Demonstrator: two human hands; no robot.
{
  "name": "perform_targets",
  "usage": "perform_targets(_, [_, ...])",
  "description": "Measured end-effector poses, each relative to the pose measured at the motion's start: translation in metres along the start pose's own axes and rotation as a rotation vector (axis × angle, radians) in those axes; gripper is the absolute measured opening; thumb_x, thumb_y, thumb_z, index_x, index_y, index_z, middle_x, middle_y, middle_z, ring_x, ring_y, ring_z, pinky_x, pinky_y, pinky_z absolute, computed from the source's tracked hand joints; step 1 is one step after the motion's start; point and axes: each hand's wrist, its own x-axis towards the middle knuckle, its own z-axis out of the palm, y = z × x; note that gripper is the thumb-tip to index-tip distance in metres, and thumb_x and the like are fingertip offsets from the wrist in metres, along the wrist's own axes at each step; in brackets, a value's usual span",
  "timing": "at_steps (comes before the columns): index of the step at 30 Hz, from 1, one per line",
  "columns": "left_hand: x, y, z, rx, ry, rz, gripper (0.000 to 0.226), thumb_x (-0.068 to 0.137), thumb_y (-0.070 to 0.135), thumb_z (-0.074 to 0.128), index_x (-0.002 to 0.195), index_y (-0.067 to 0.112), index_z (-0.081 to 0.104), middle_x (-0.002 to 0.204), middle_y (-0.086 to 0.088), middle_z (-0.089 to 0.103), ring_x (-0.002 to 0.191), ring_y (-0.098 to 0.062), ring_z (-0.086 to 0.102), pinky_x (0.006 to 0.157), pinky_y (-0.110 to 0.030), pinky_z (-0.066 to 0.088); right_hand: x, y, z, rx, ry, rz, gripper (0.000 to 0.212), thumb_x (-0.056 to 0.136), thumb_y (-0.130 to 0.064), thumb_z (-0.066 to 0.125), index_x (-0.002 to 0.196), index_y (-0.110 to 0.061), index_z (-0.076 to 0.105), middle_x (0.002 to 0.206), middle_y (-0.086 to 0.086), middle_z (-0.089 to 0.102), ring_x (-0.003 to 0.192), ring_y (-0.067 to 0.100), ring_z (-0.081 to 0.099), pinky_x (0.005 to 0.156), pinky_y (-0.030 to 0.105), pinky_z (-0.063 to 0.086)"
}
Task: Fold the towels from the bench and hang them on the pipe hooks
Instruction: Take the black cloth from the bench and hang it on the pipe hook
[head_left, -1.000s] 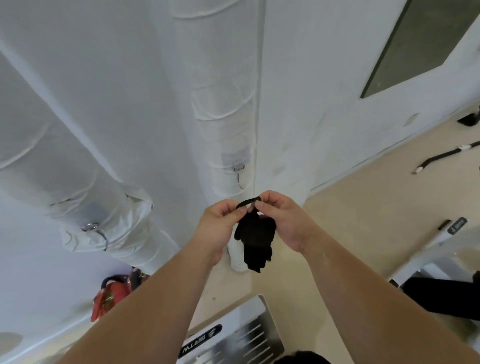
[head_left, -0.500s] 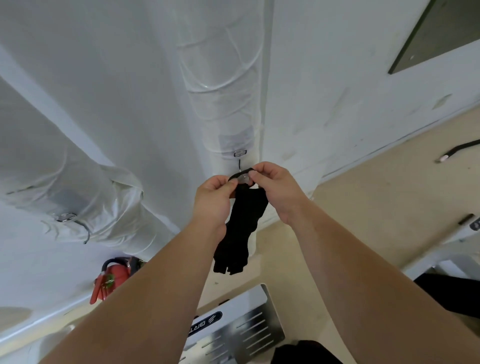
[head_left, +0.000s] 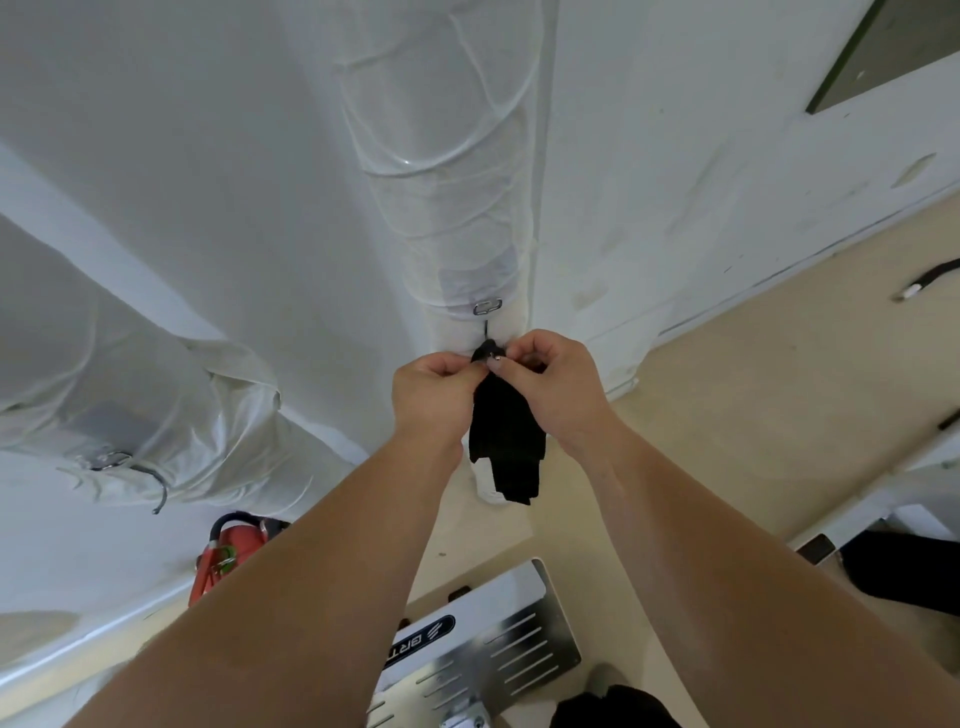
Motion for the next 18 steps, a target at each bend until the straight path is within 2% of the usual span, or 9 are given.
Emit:
perform_targets(2, [0.000,-0.001,0.001,0.018,0.003,-0.010,0.013,0.083,0.006,0.078,0.073,0.005,0.071,0.060,-0.002,0.063,0.046,-0.003,0.059,0.045,-0.014,0.046,-0.004,0.008,-0.003,0.025,-0.052,0.003,0.016,0.079,-0.014,0.084,0.087,-0.019,0.071,0.081,-0.008,0.072,0.076,0.004,0.066,0.077,0.019,0.051])
perform_targets(4, [0.000,-0.003,0.000,0.029,-0.003,-0.012,0.012,0.085,0.010,0.078,0.074,0.008,0.072,0.064,-0.004,0.066,0.050,-0.007,0.061,0.046,-0.015,0.047,-0.007,0.015,-0.006,0.035,-0.080,0.028,0.026,0.076,-0.009,0.086,0.097,-0.015,0.072,0.092,-0.002,0.075,0.085,0.004,0.069,0.082,0.018,0.052])
perform_targets(7, [0.001,-0.008,-0.005,0.067,-0.026,0.006,0.009,0.086,0.016,0.078,0.079,0.011,0.074,0.074,-0.005,0.071,0.057,-0.008,0.065,0.050,-0.017,0.052,-0.008,0.023,-0.007,0.045,-0.074,0.075,0.027,0.076,-0.006,0.085,0.098,-0.012,0.072,0.091,-0.002,0.075,0.081,0.000,0.068,0.077,0.016,0.053])
perform_targets(10, [0.002,-0.018,-0.015,0.136,-0.099,0.028,0.008,0.089,0.020,0.075,0.083,0.015,0.076,0.080,-0.004,0.074,0.067,-0.009,0.068,0.061,-0.021,0.054,-0.007,0.028,-0.006,0.038,-0.049,0.088,0.016,0.082,-0.006,0.079,0.094,-0.014,0.072,0.085,-0.008,0.071,0.072,-0.005,0.063,0.072,0.013,0.048])
perform_targets(13, [0.008,-0.030,-0.023,0.277,-0.139,0.059,0.004,0.088,0.014,0.074,0.086,0.015,0.078,0.082,-0.004,0.076,0.075,-0.016,0.071,0.076,-0.032,0.059,-0.007,0.032,-0.006,0.062,-0.092,0.107,0.018,0.092,-0.005,0.067,0.098,-0.022,0.067,0.091,-0.010,0.069,0.080,-0.004,0.063,0.076,0.013,0.047])
perform_targets(15, [0.011,-0.037,-0.024,0.371,-0.157,0.085,0.006,0.088,0.016,0.075,0.091,0.014,0.079,0.083,-0.004,0.077,0.080,-0.021,0.074,0.085,-0.040,0.061,-0.008,0.036,-0.005,0.056,-0.143,0.148,0.019,0.098,-0.006,0.057,0.102,-0.024,0.063,0.094,-0.008,0.067,0.086,0.002,0.063,0.079,0.016,0.048])
perform_targets(18, [0.012,-0.038,-0.020,0.438,-0.190,0.121,0.009,0.093,0.018,0.070,0.091,0.019,0.078,0.085,-0.001,0.077,0.085,-0.021,0.074,0.089,-0.039,0.059,-0.008,0.039,-0.003,-0.047,-0.132,0.142,0.017,0.102,-0.011,0.051,0.113,-0.020,0.060,0.100,-0.006,0.064,0.097,0.014,0.061,0.091,0.032,0.052])
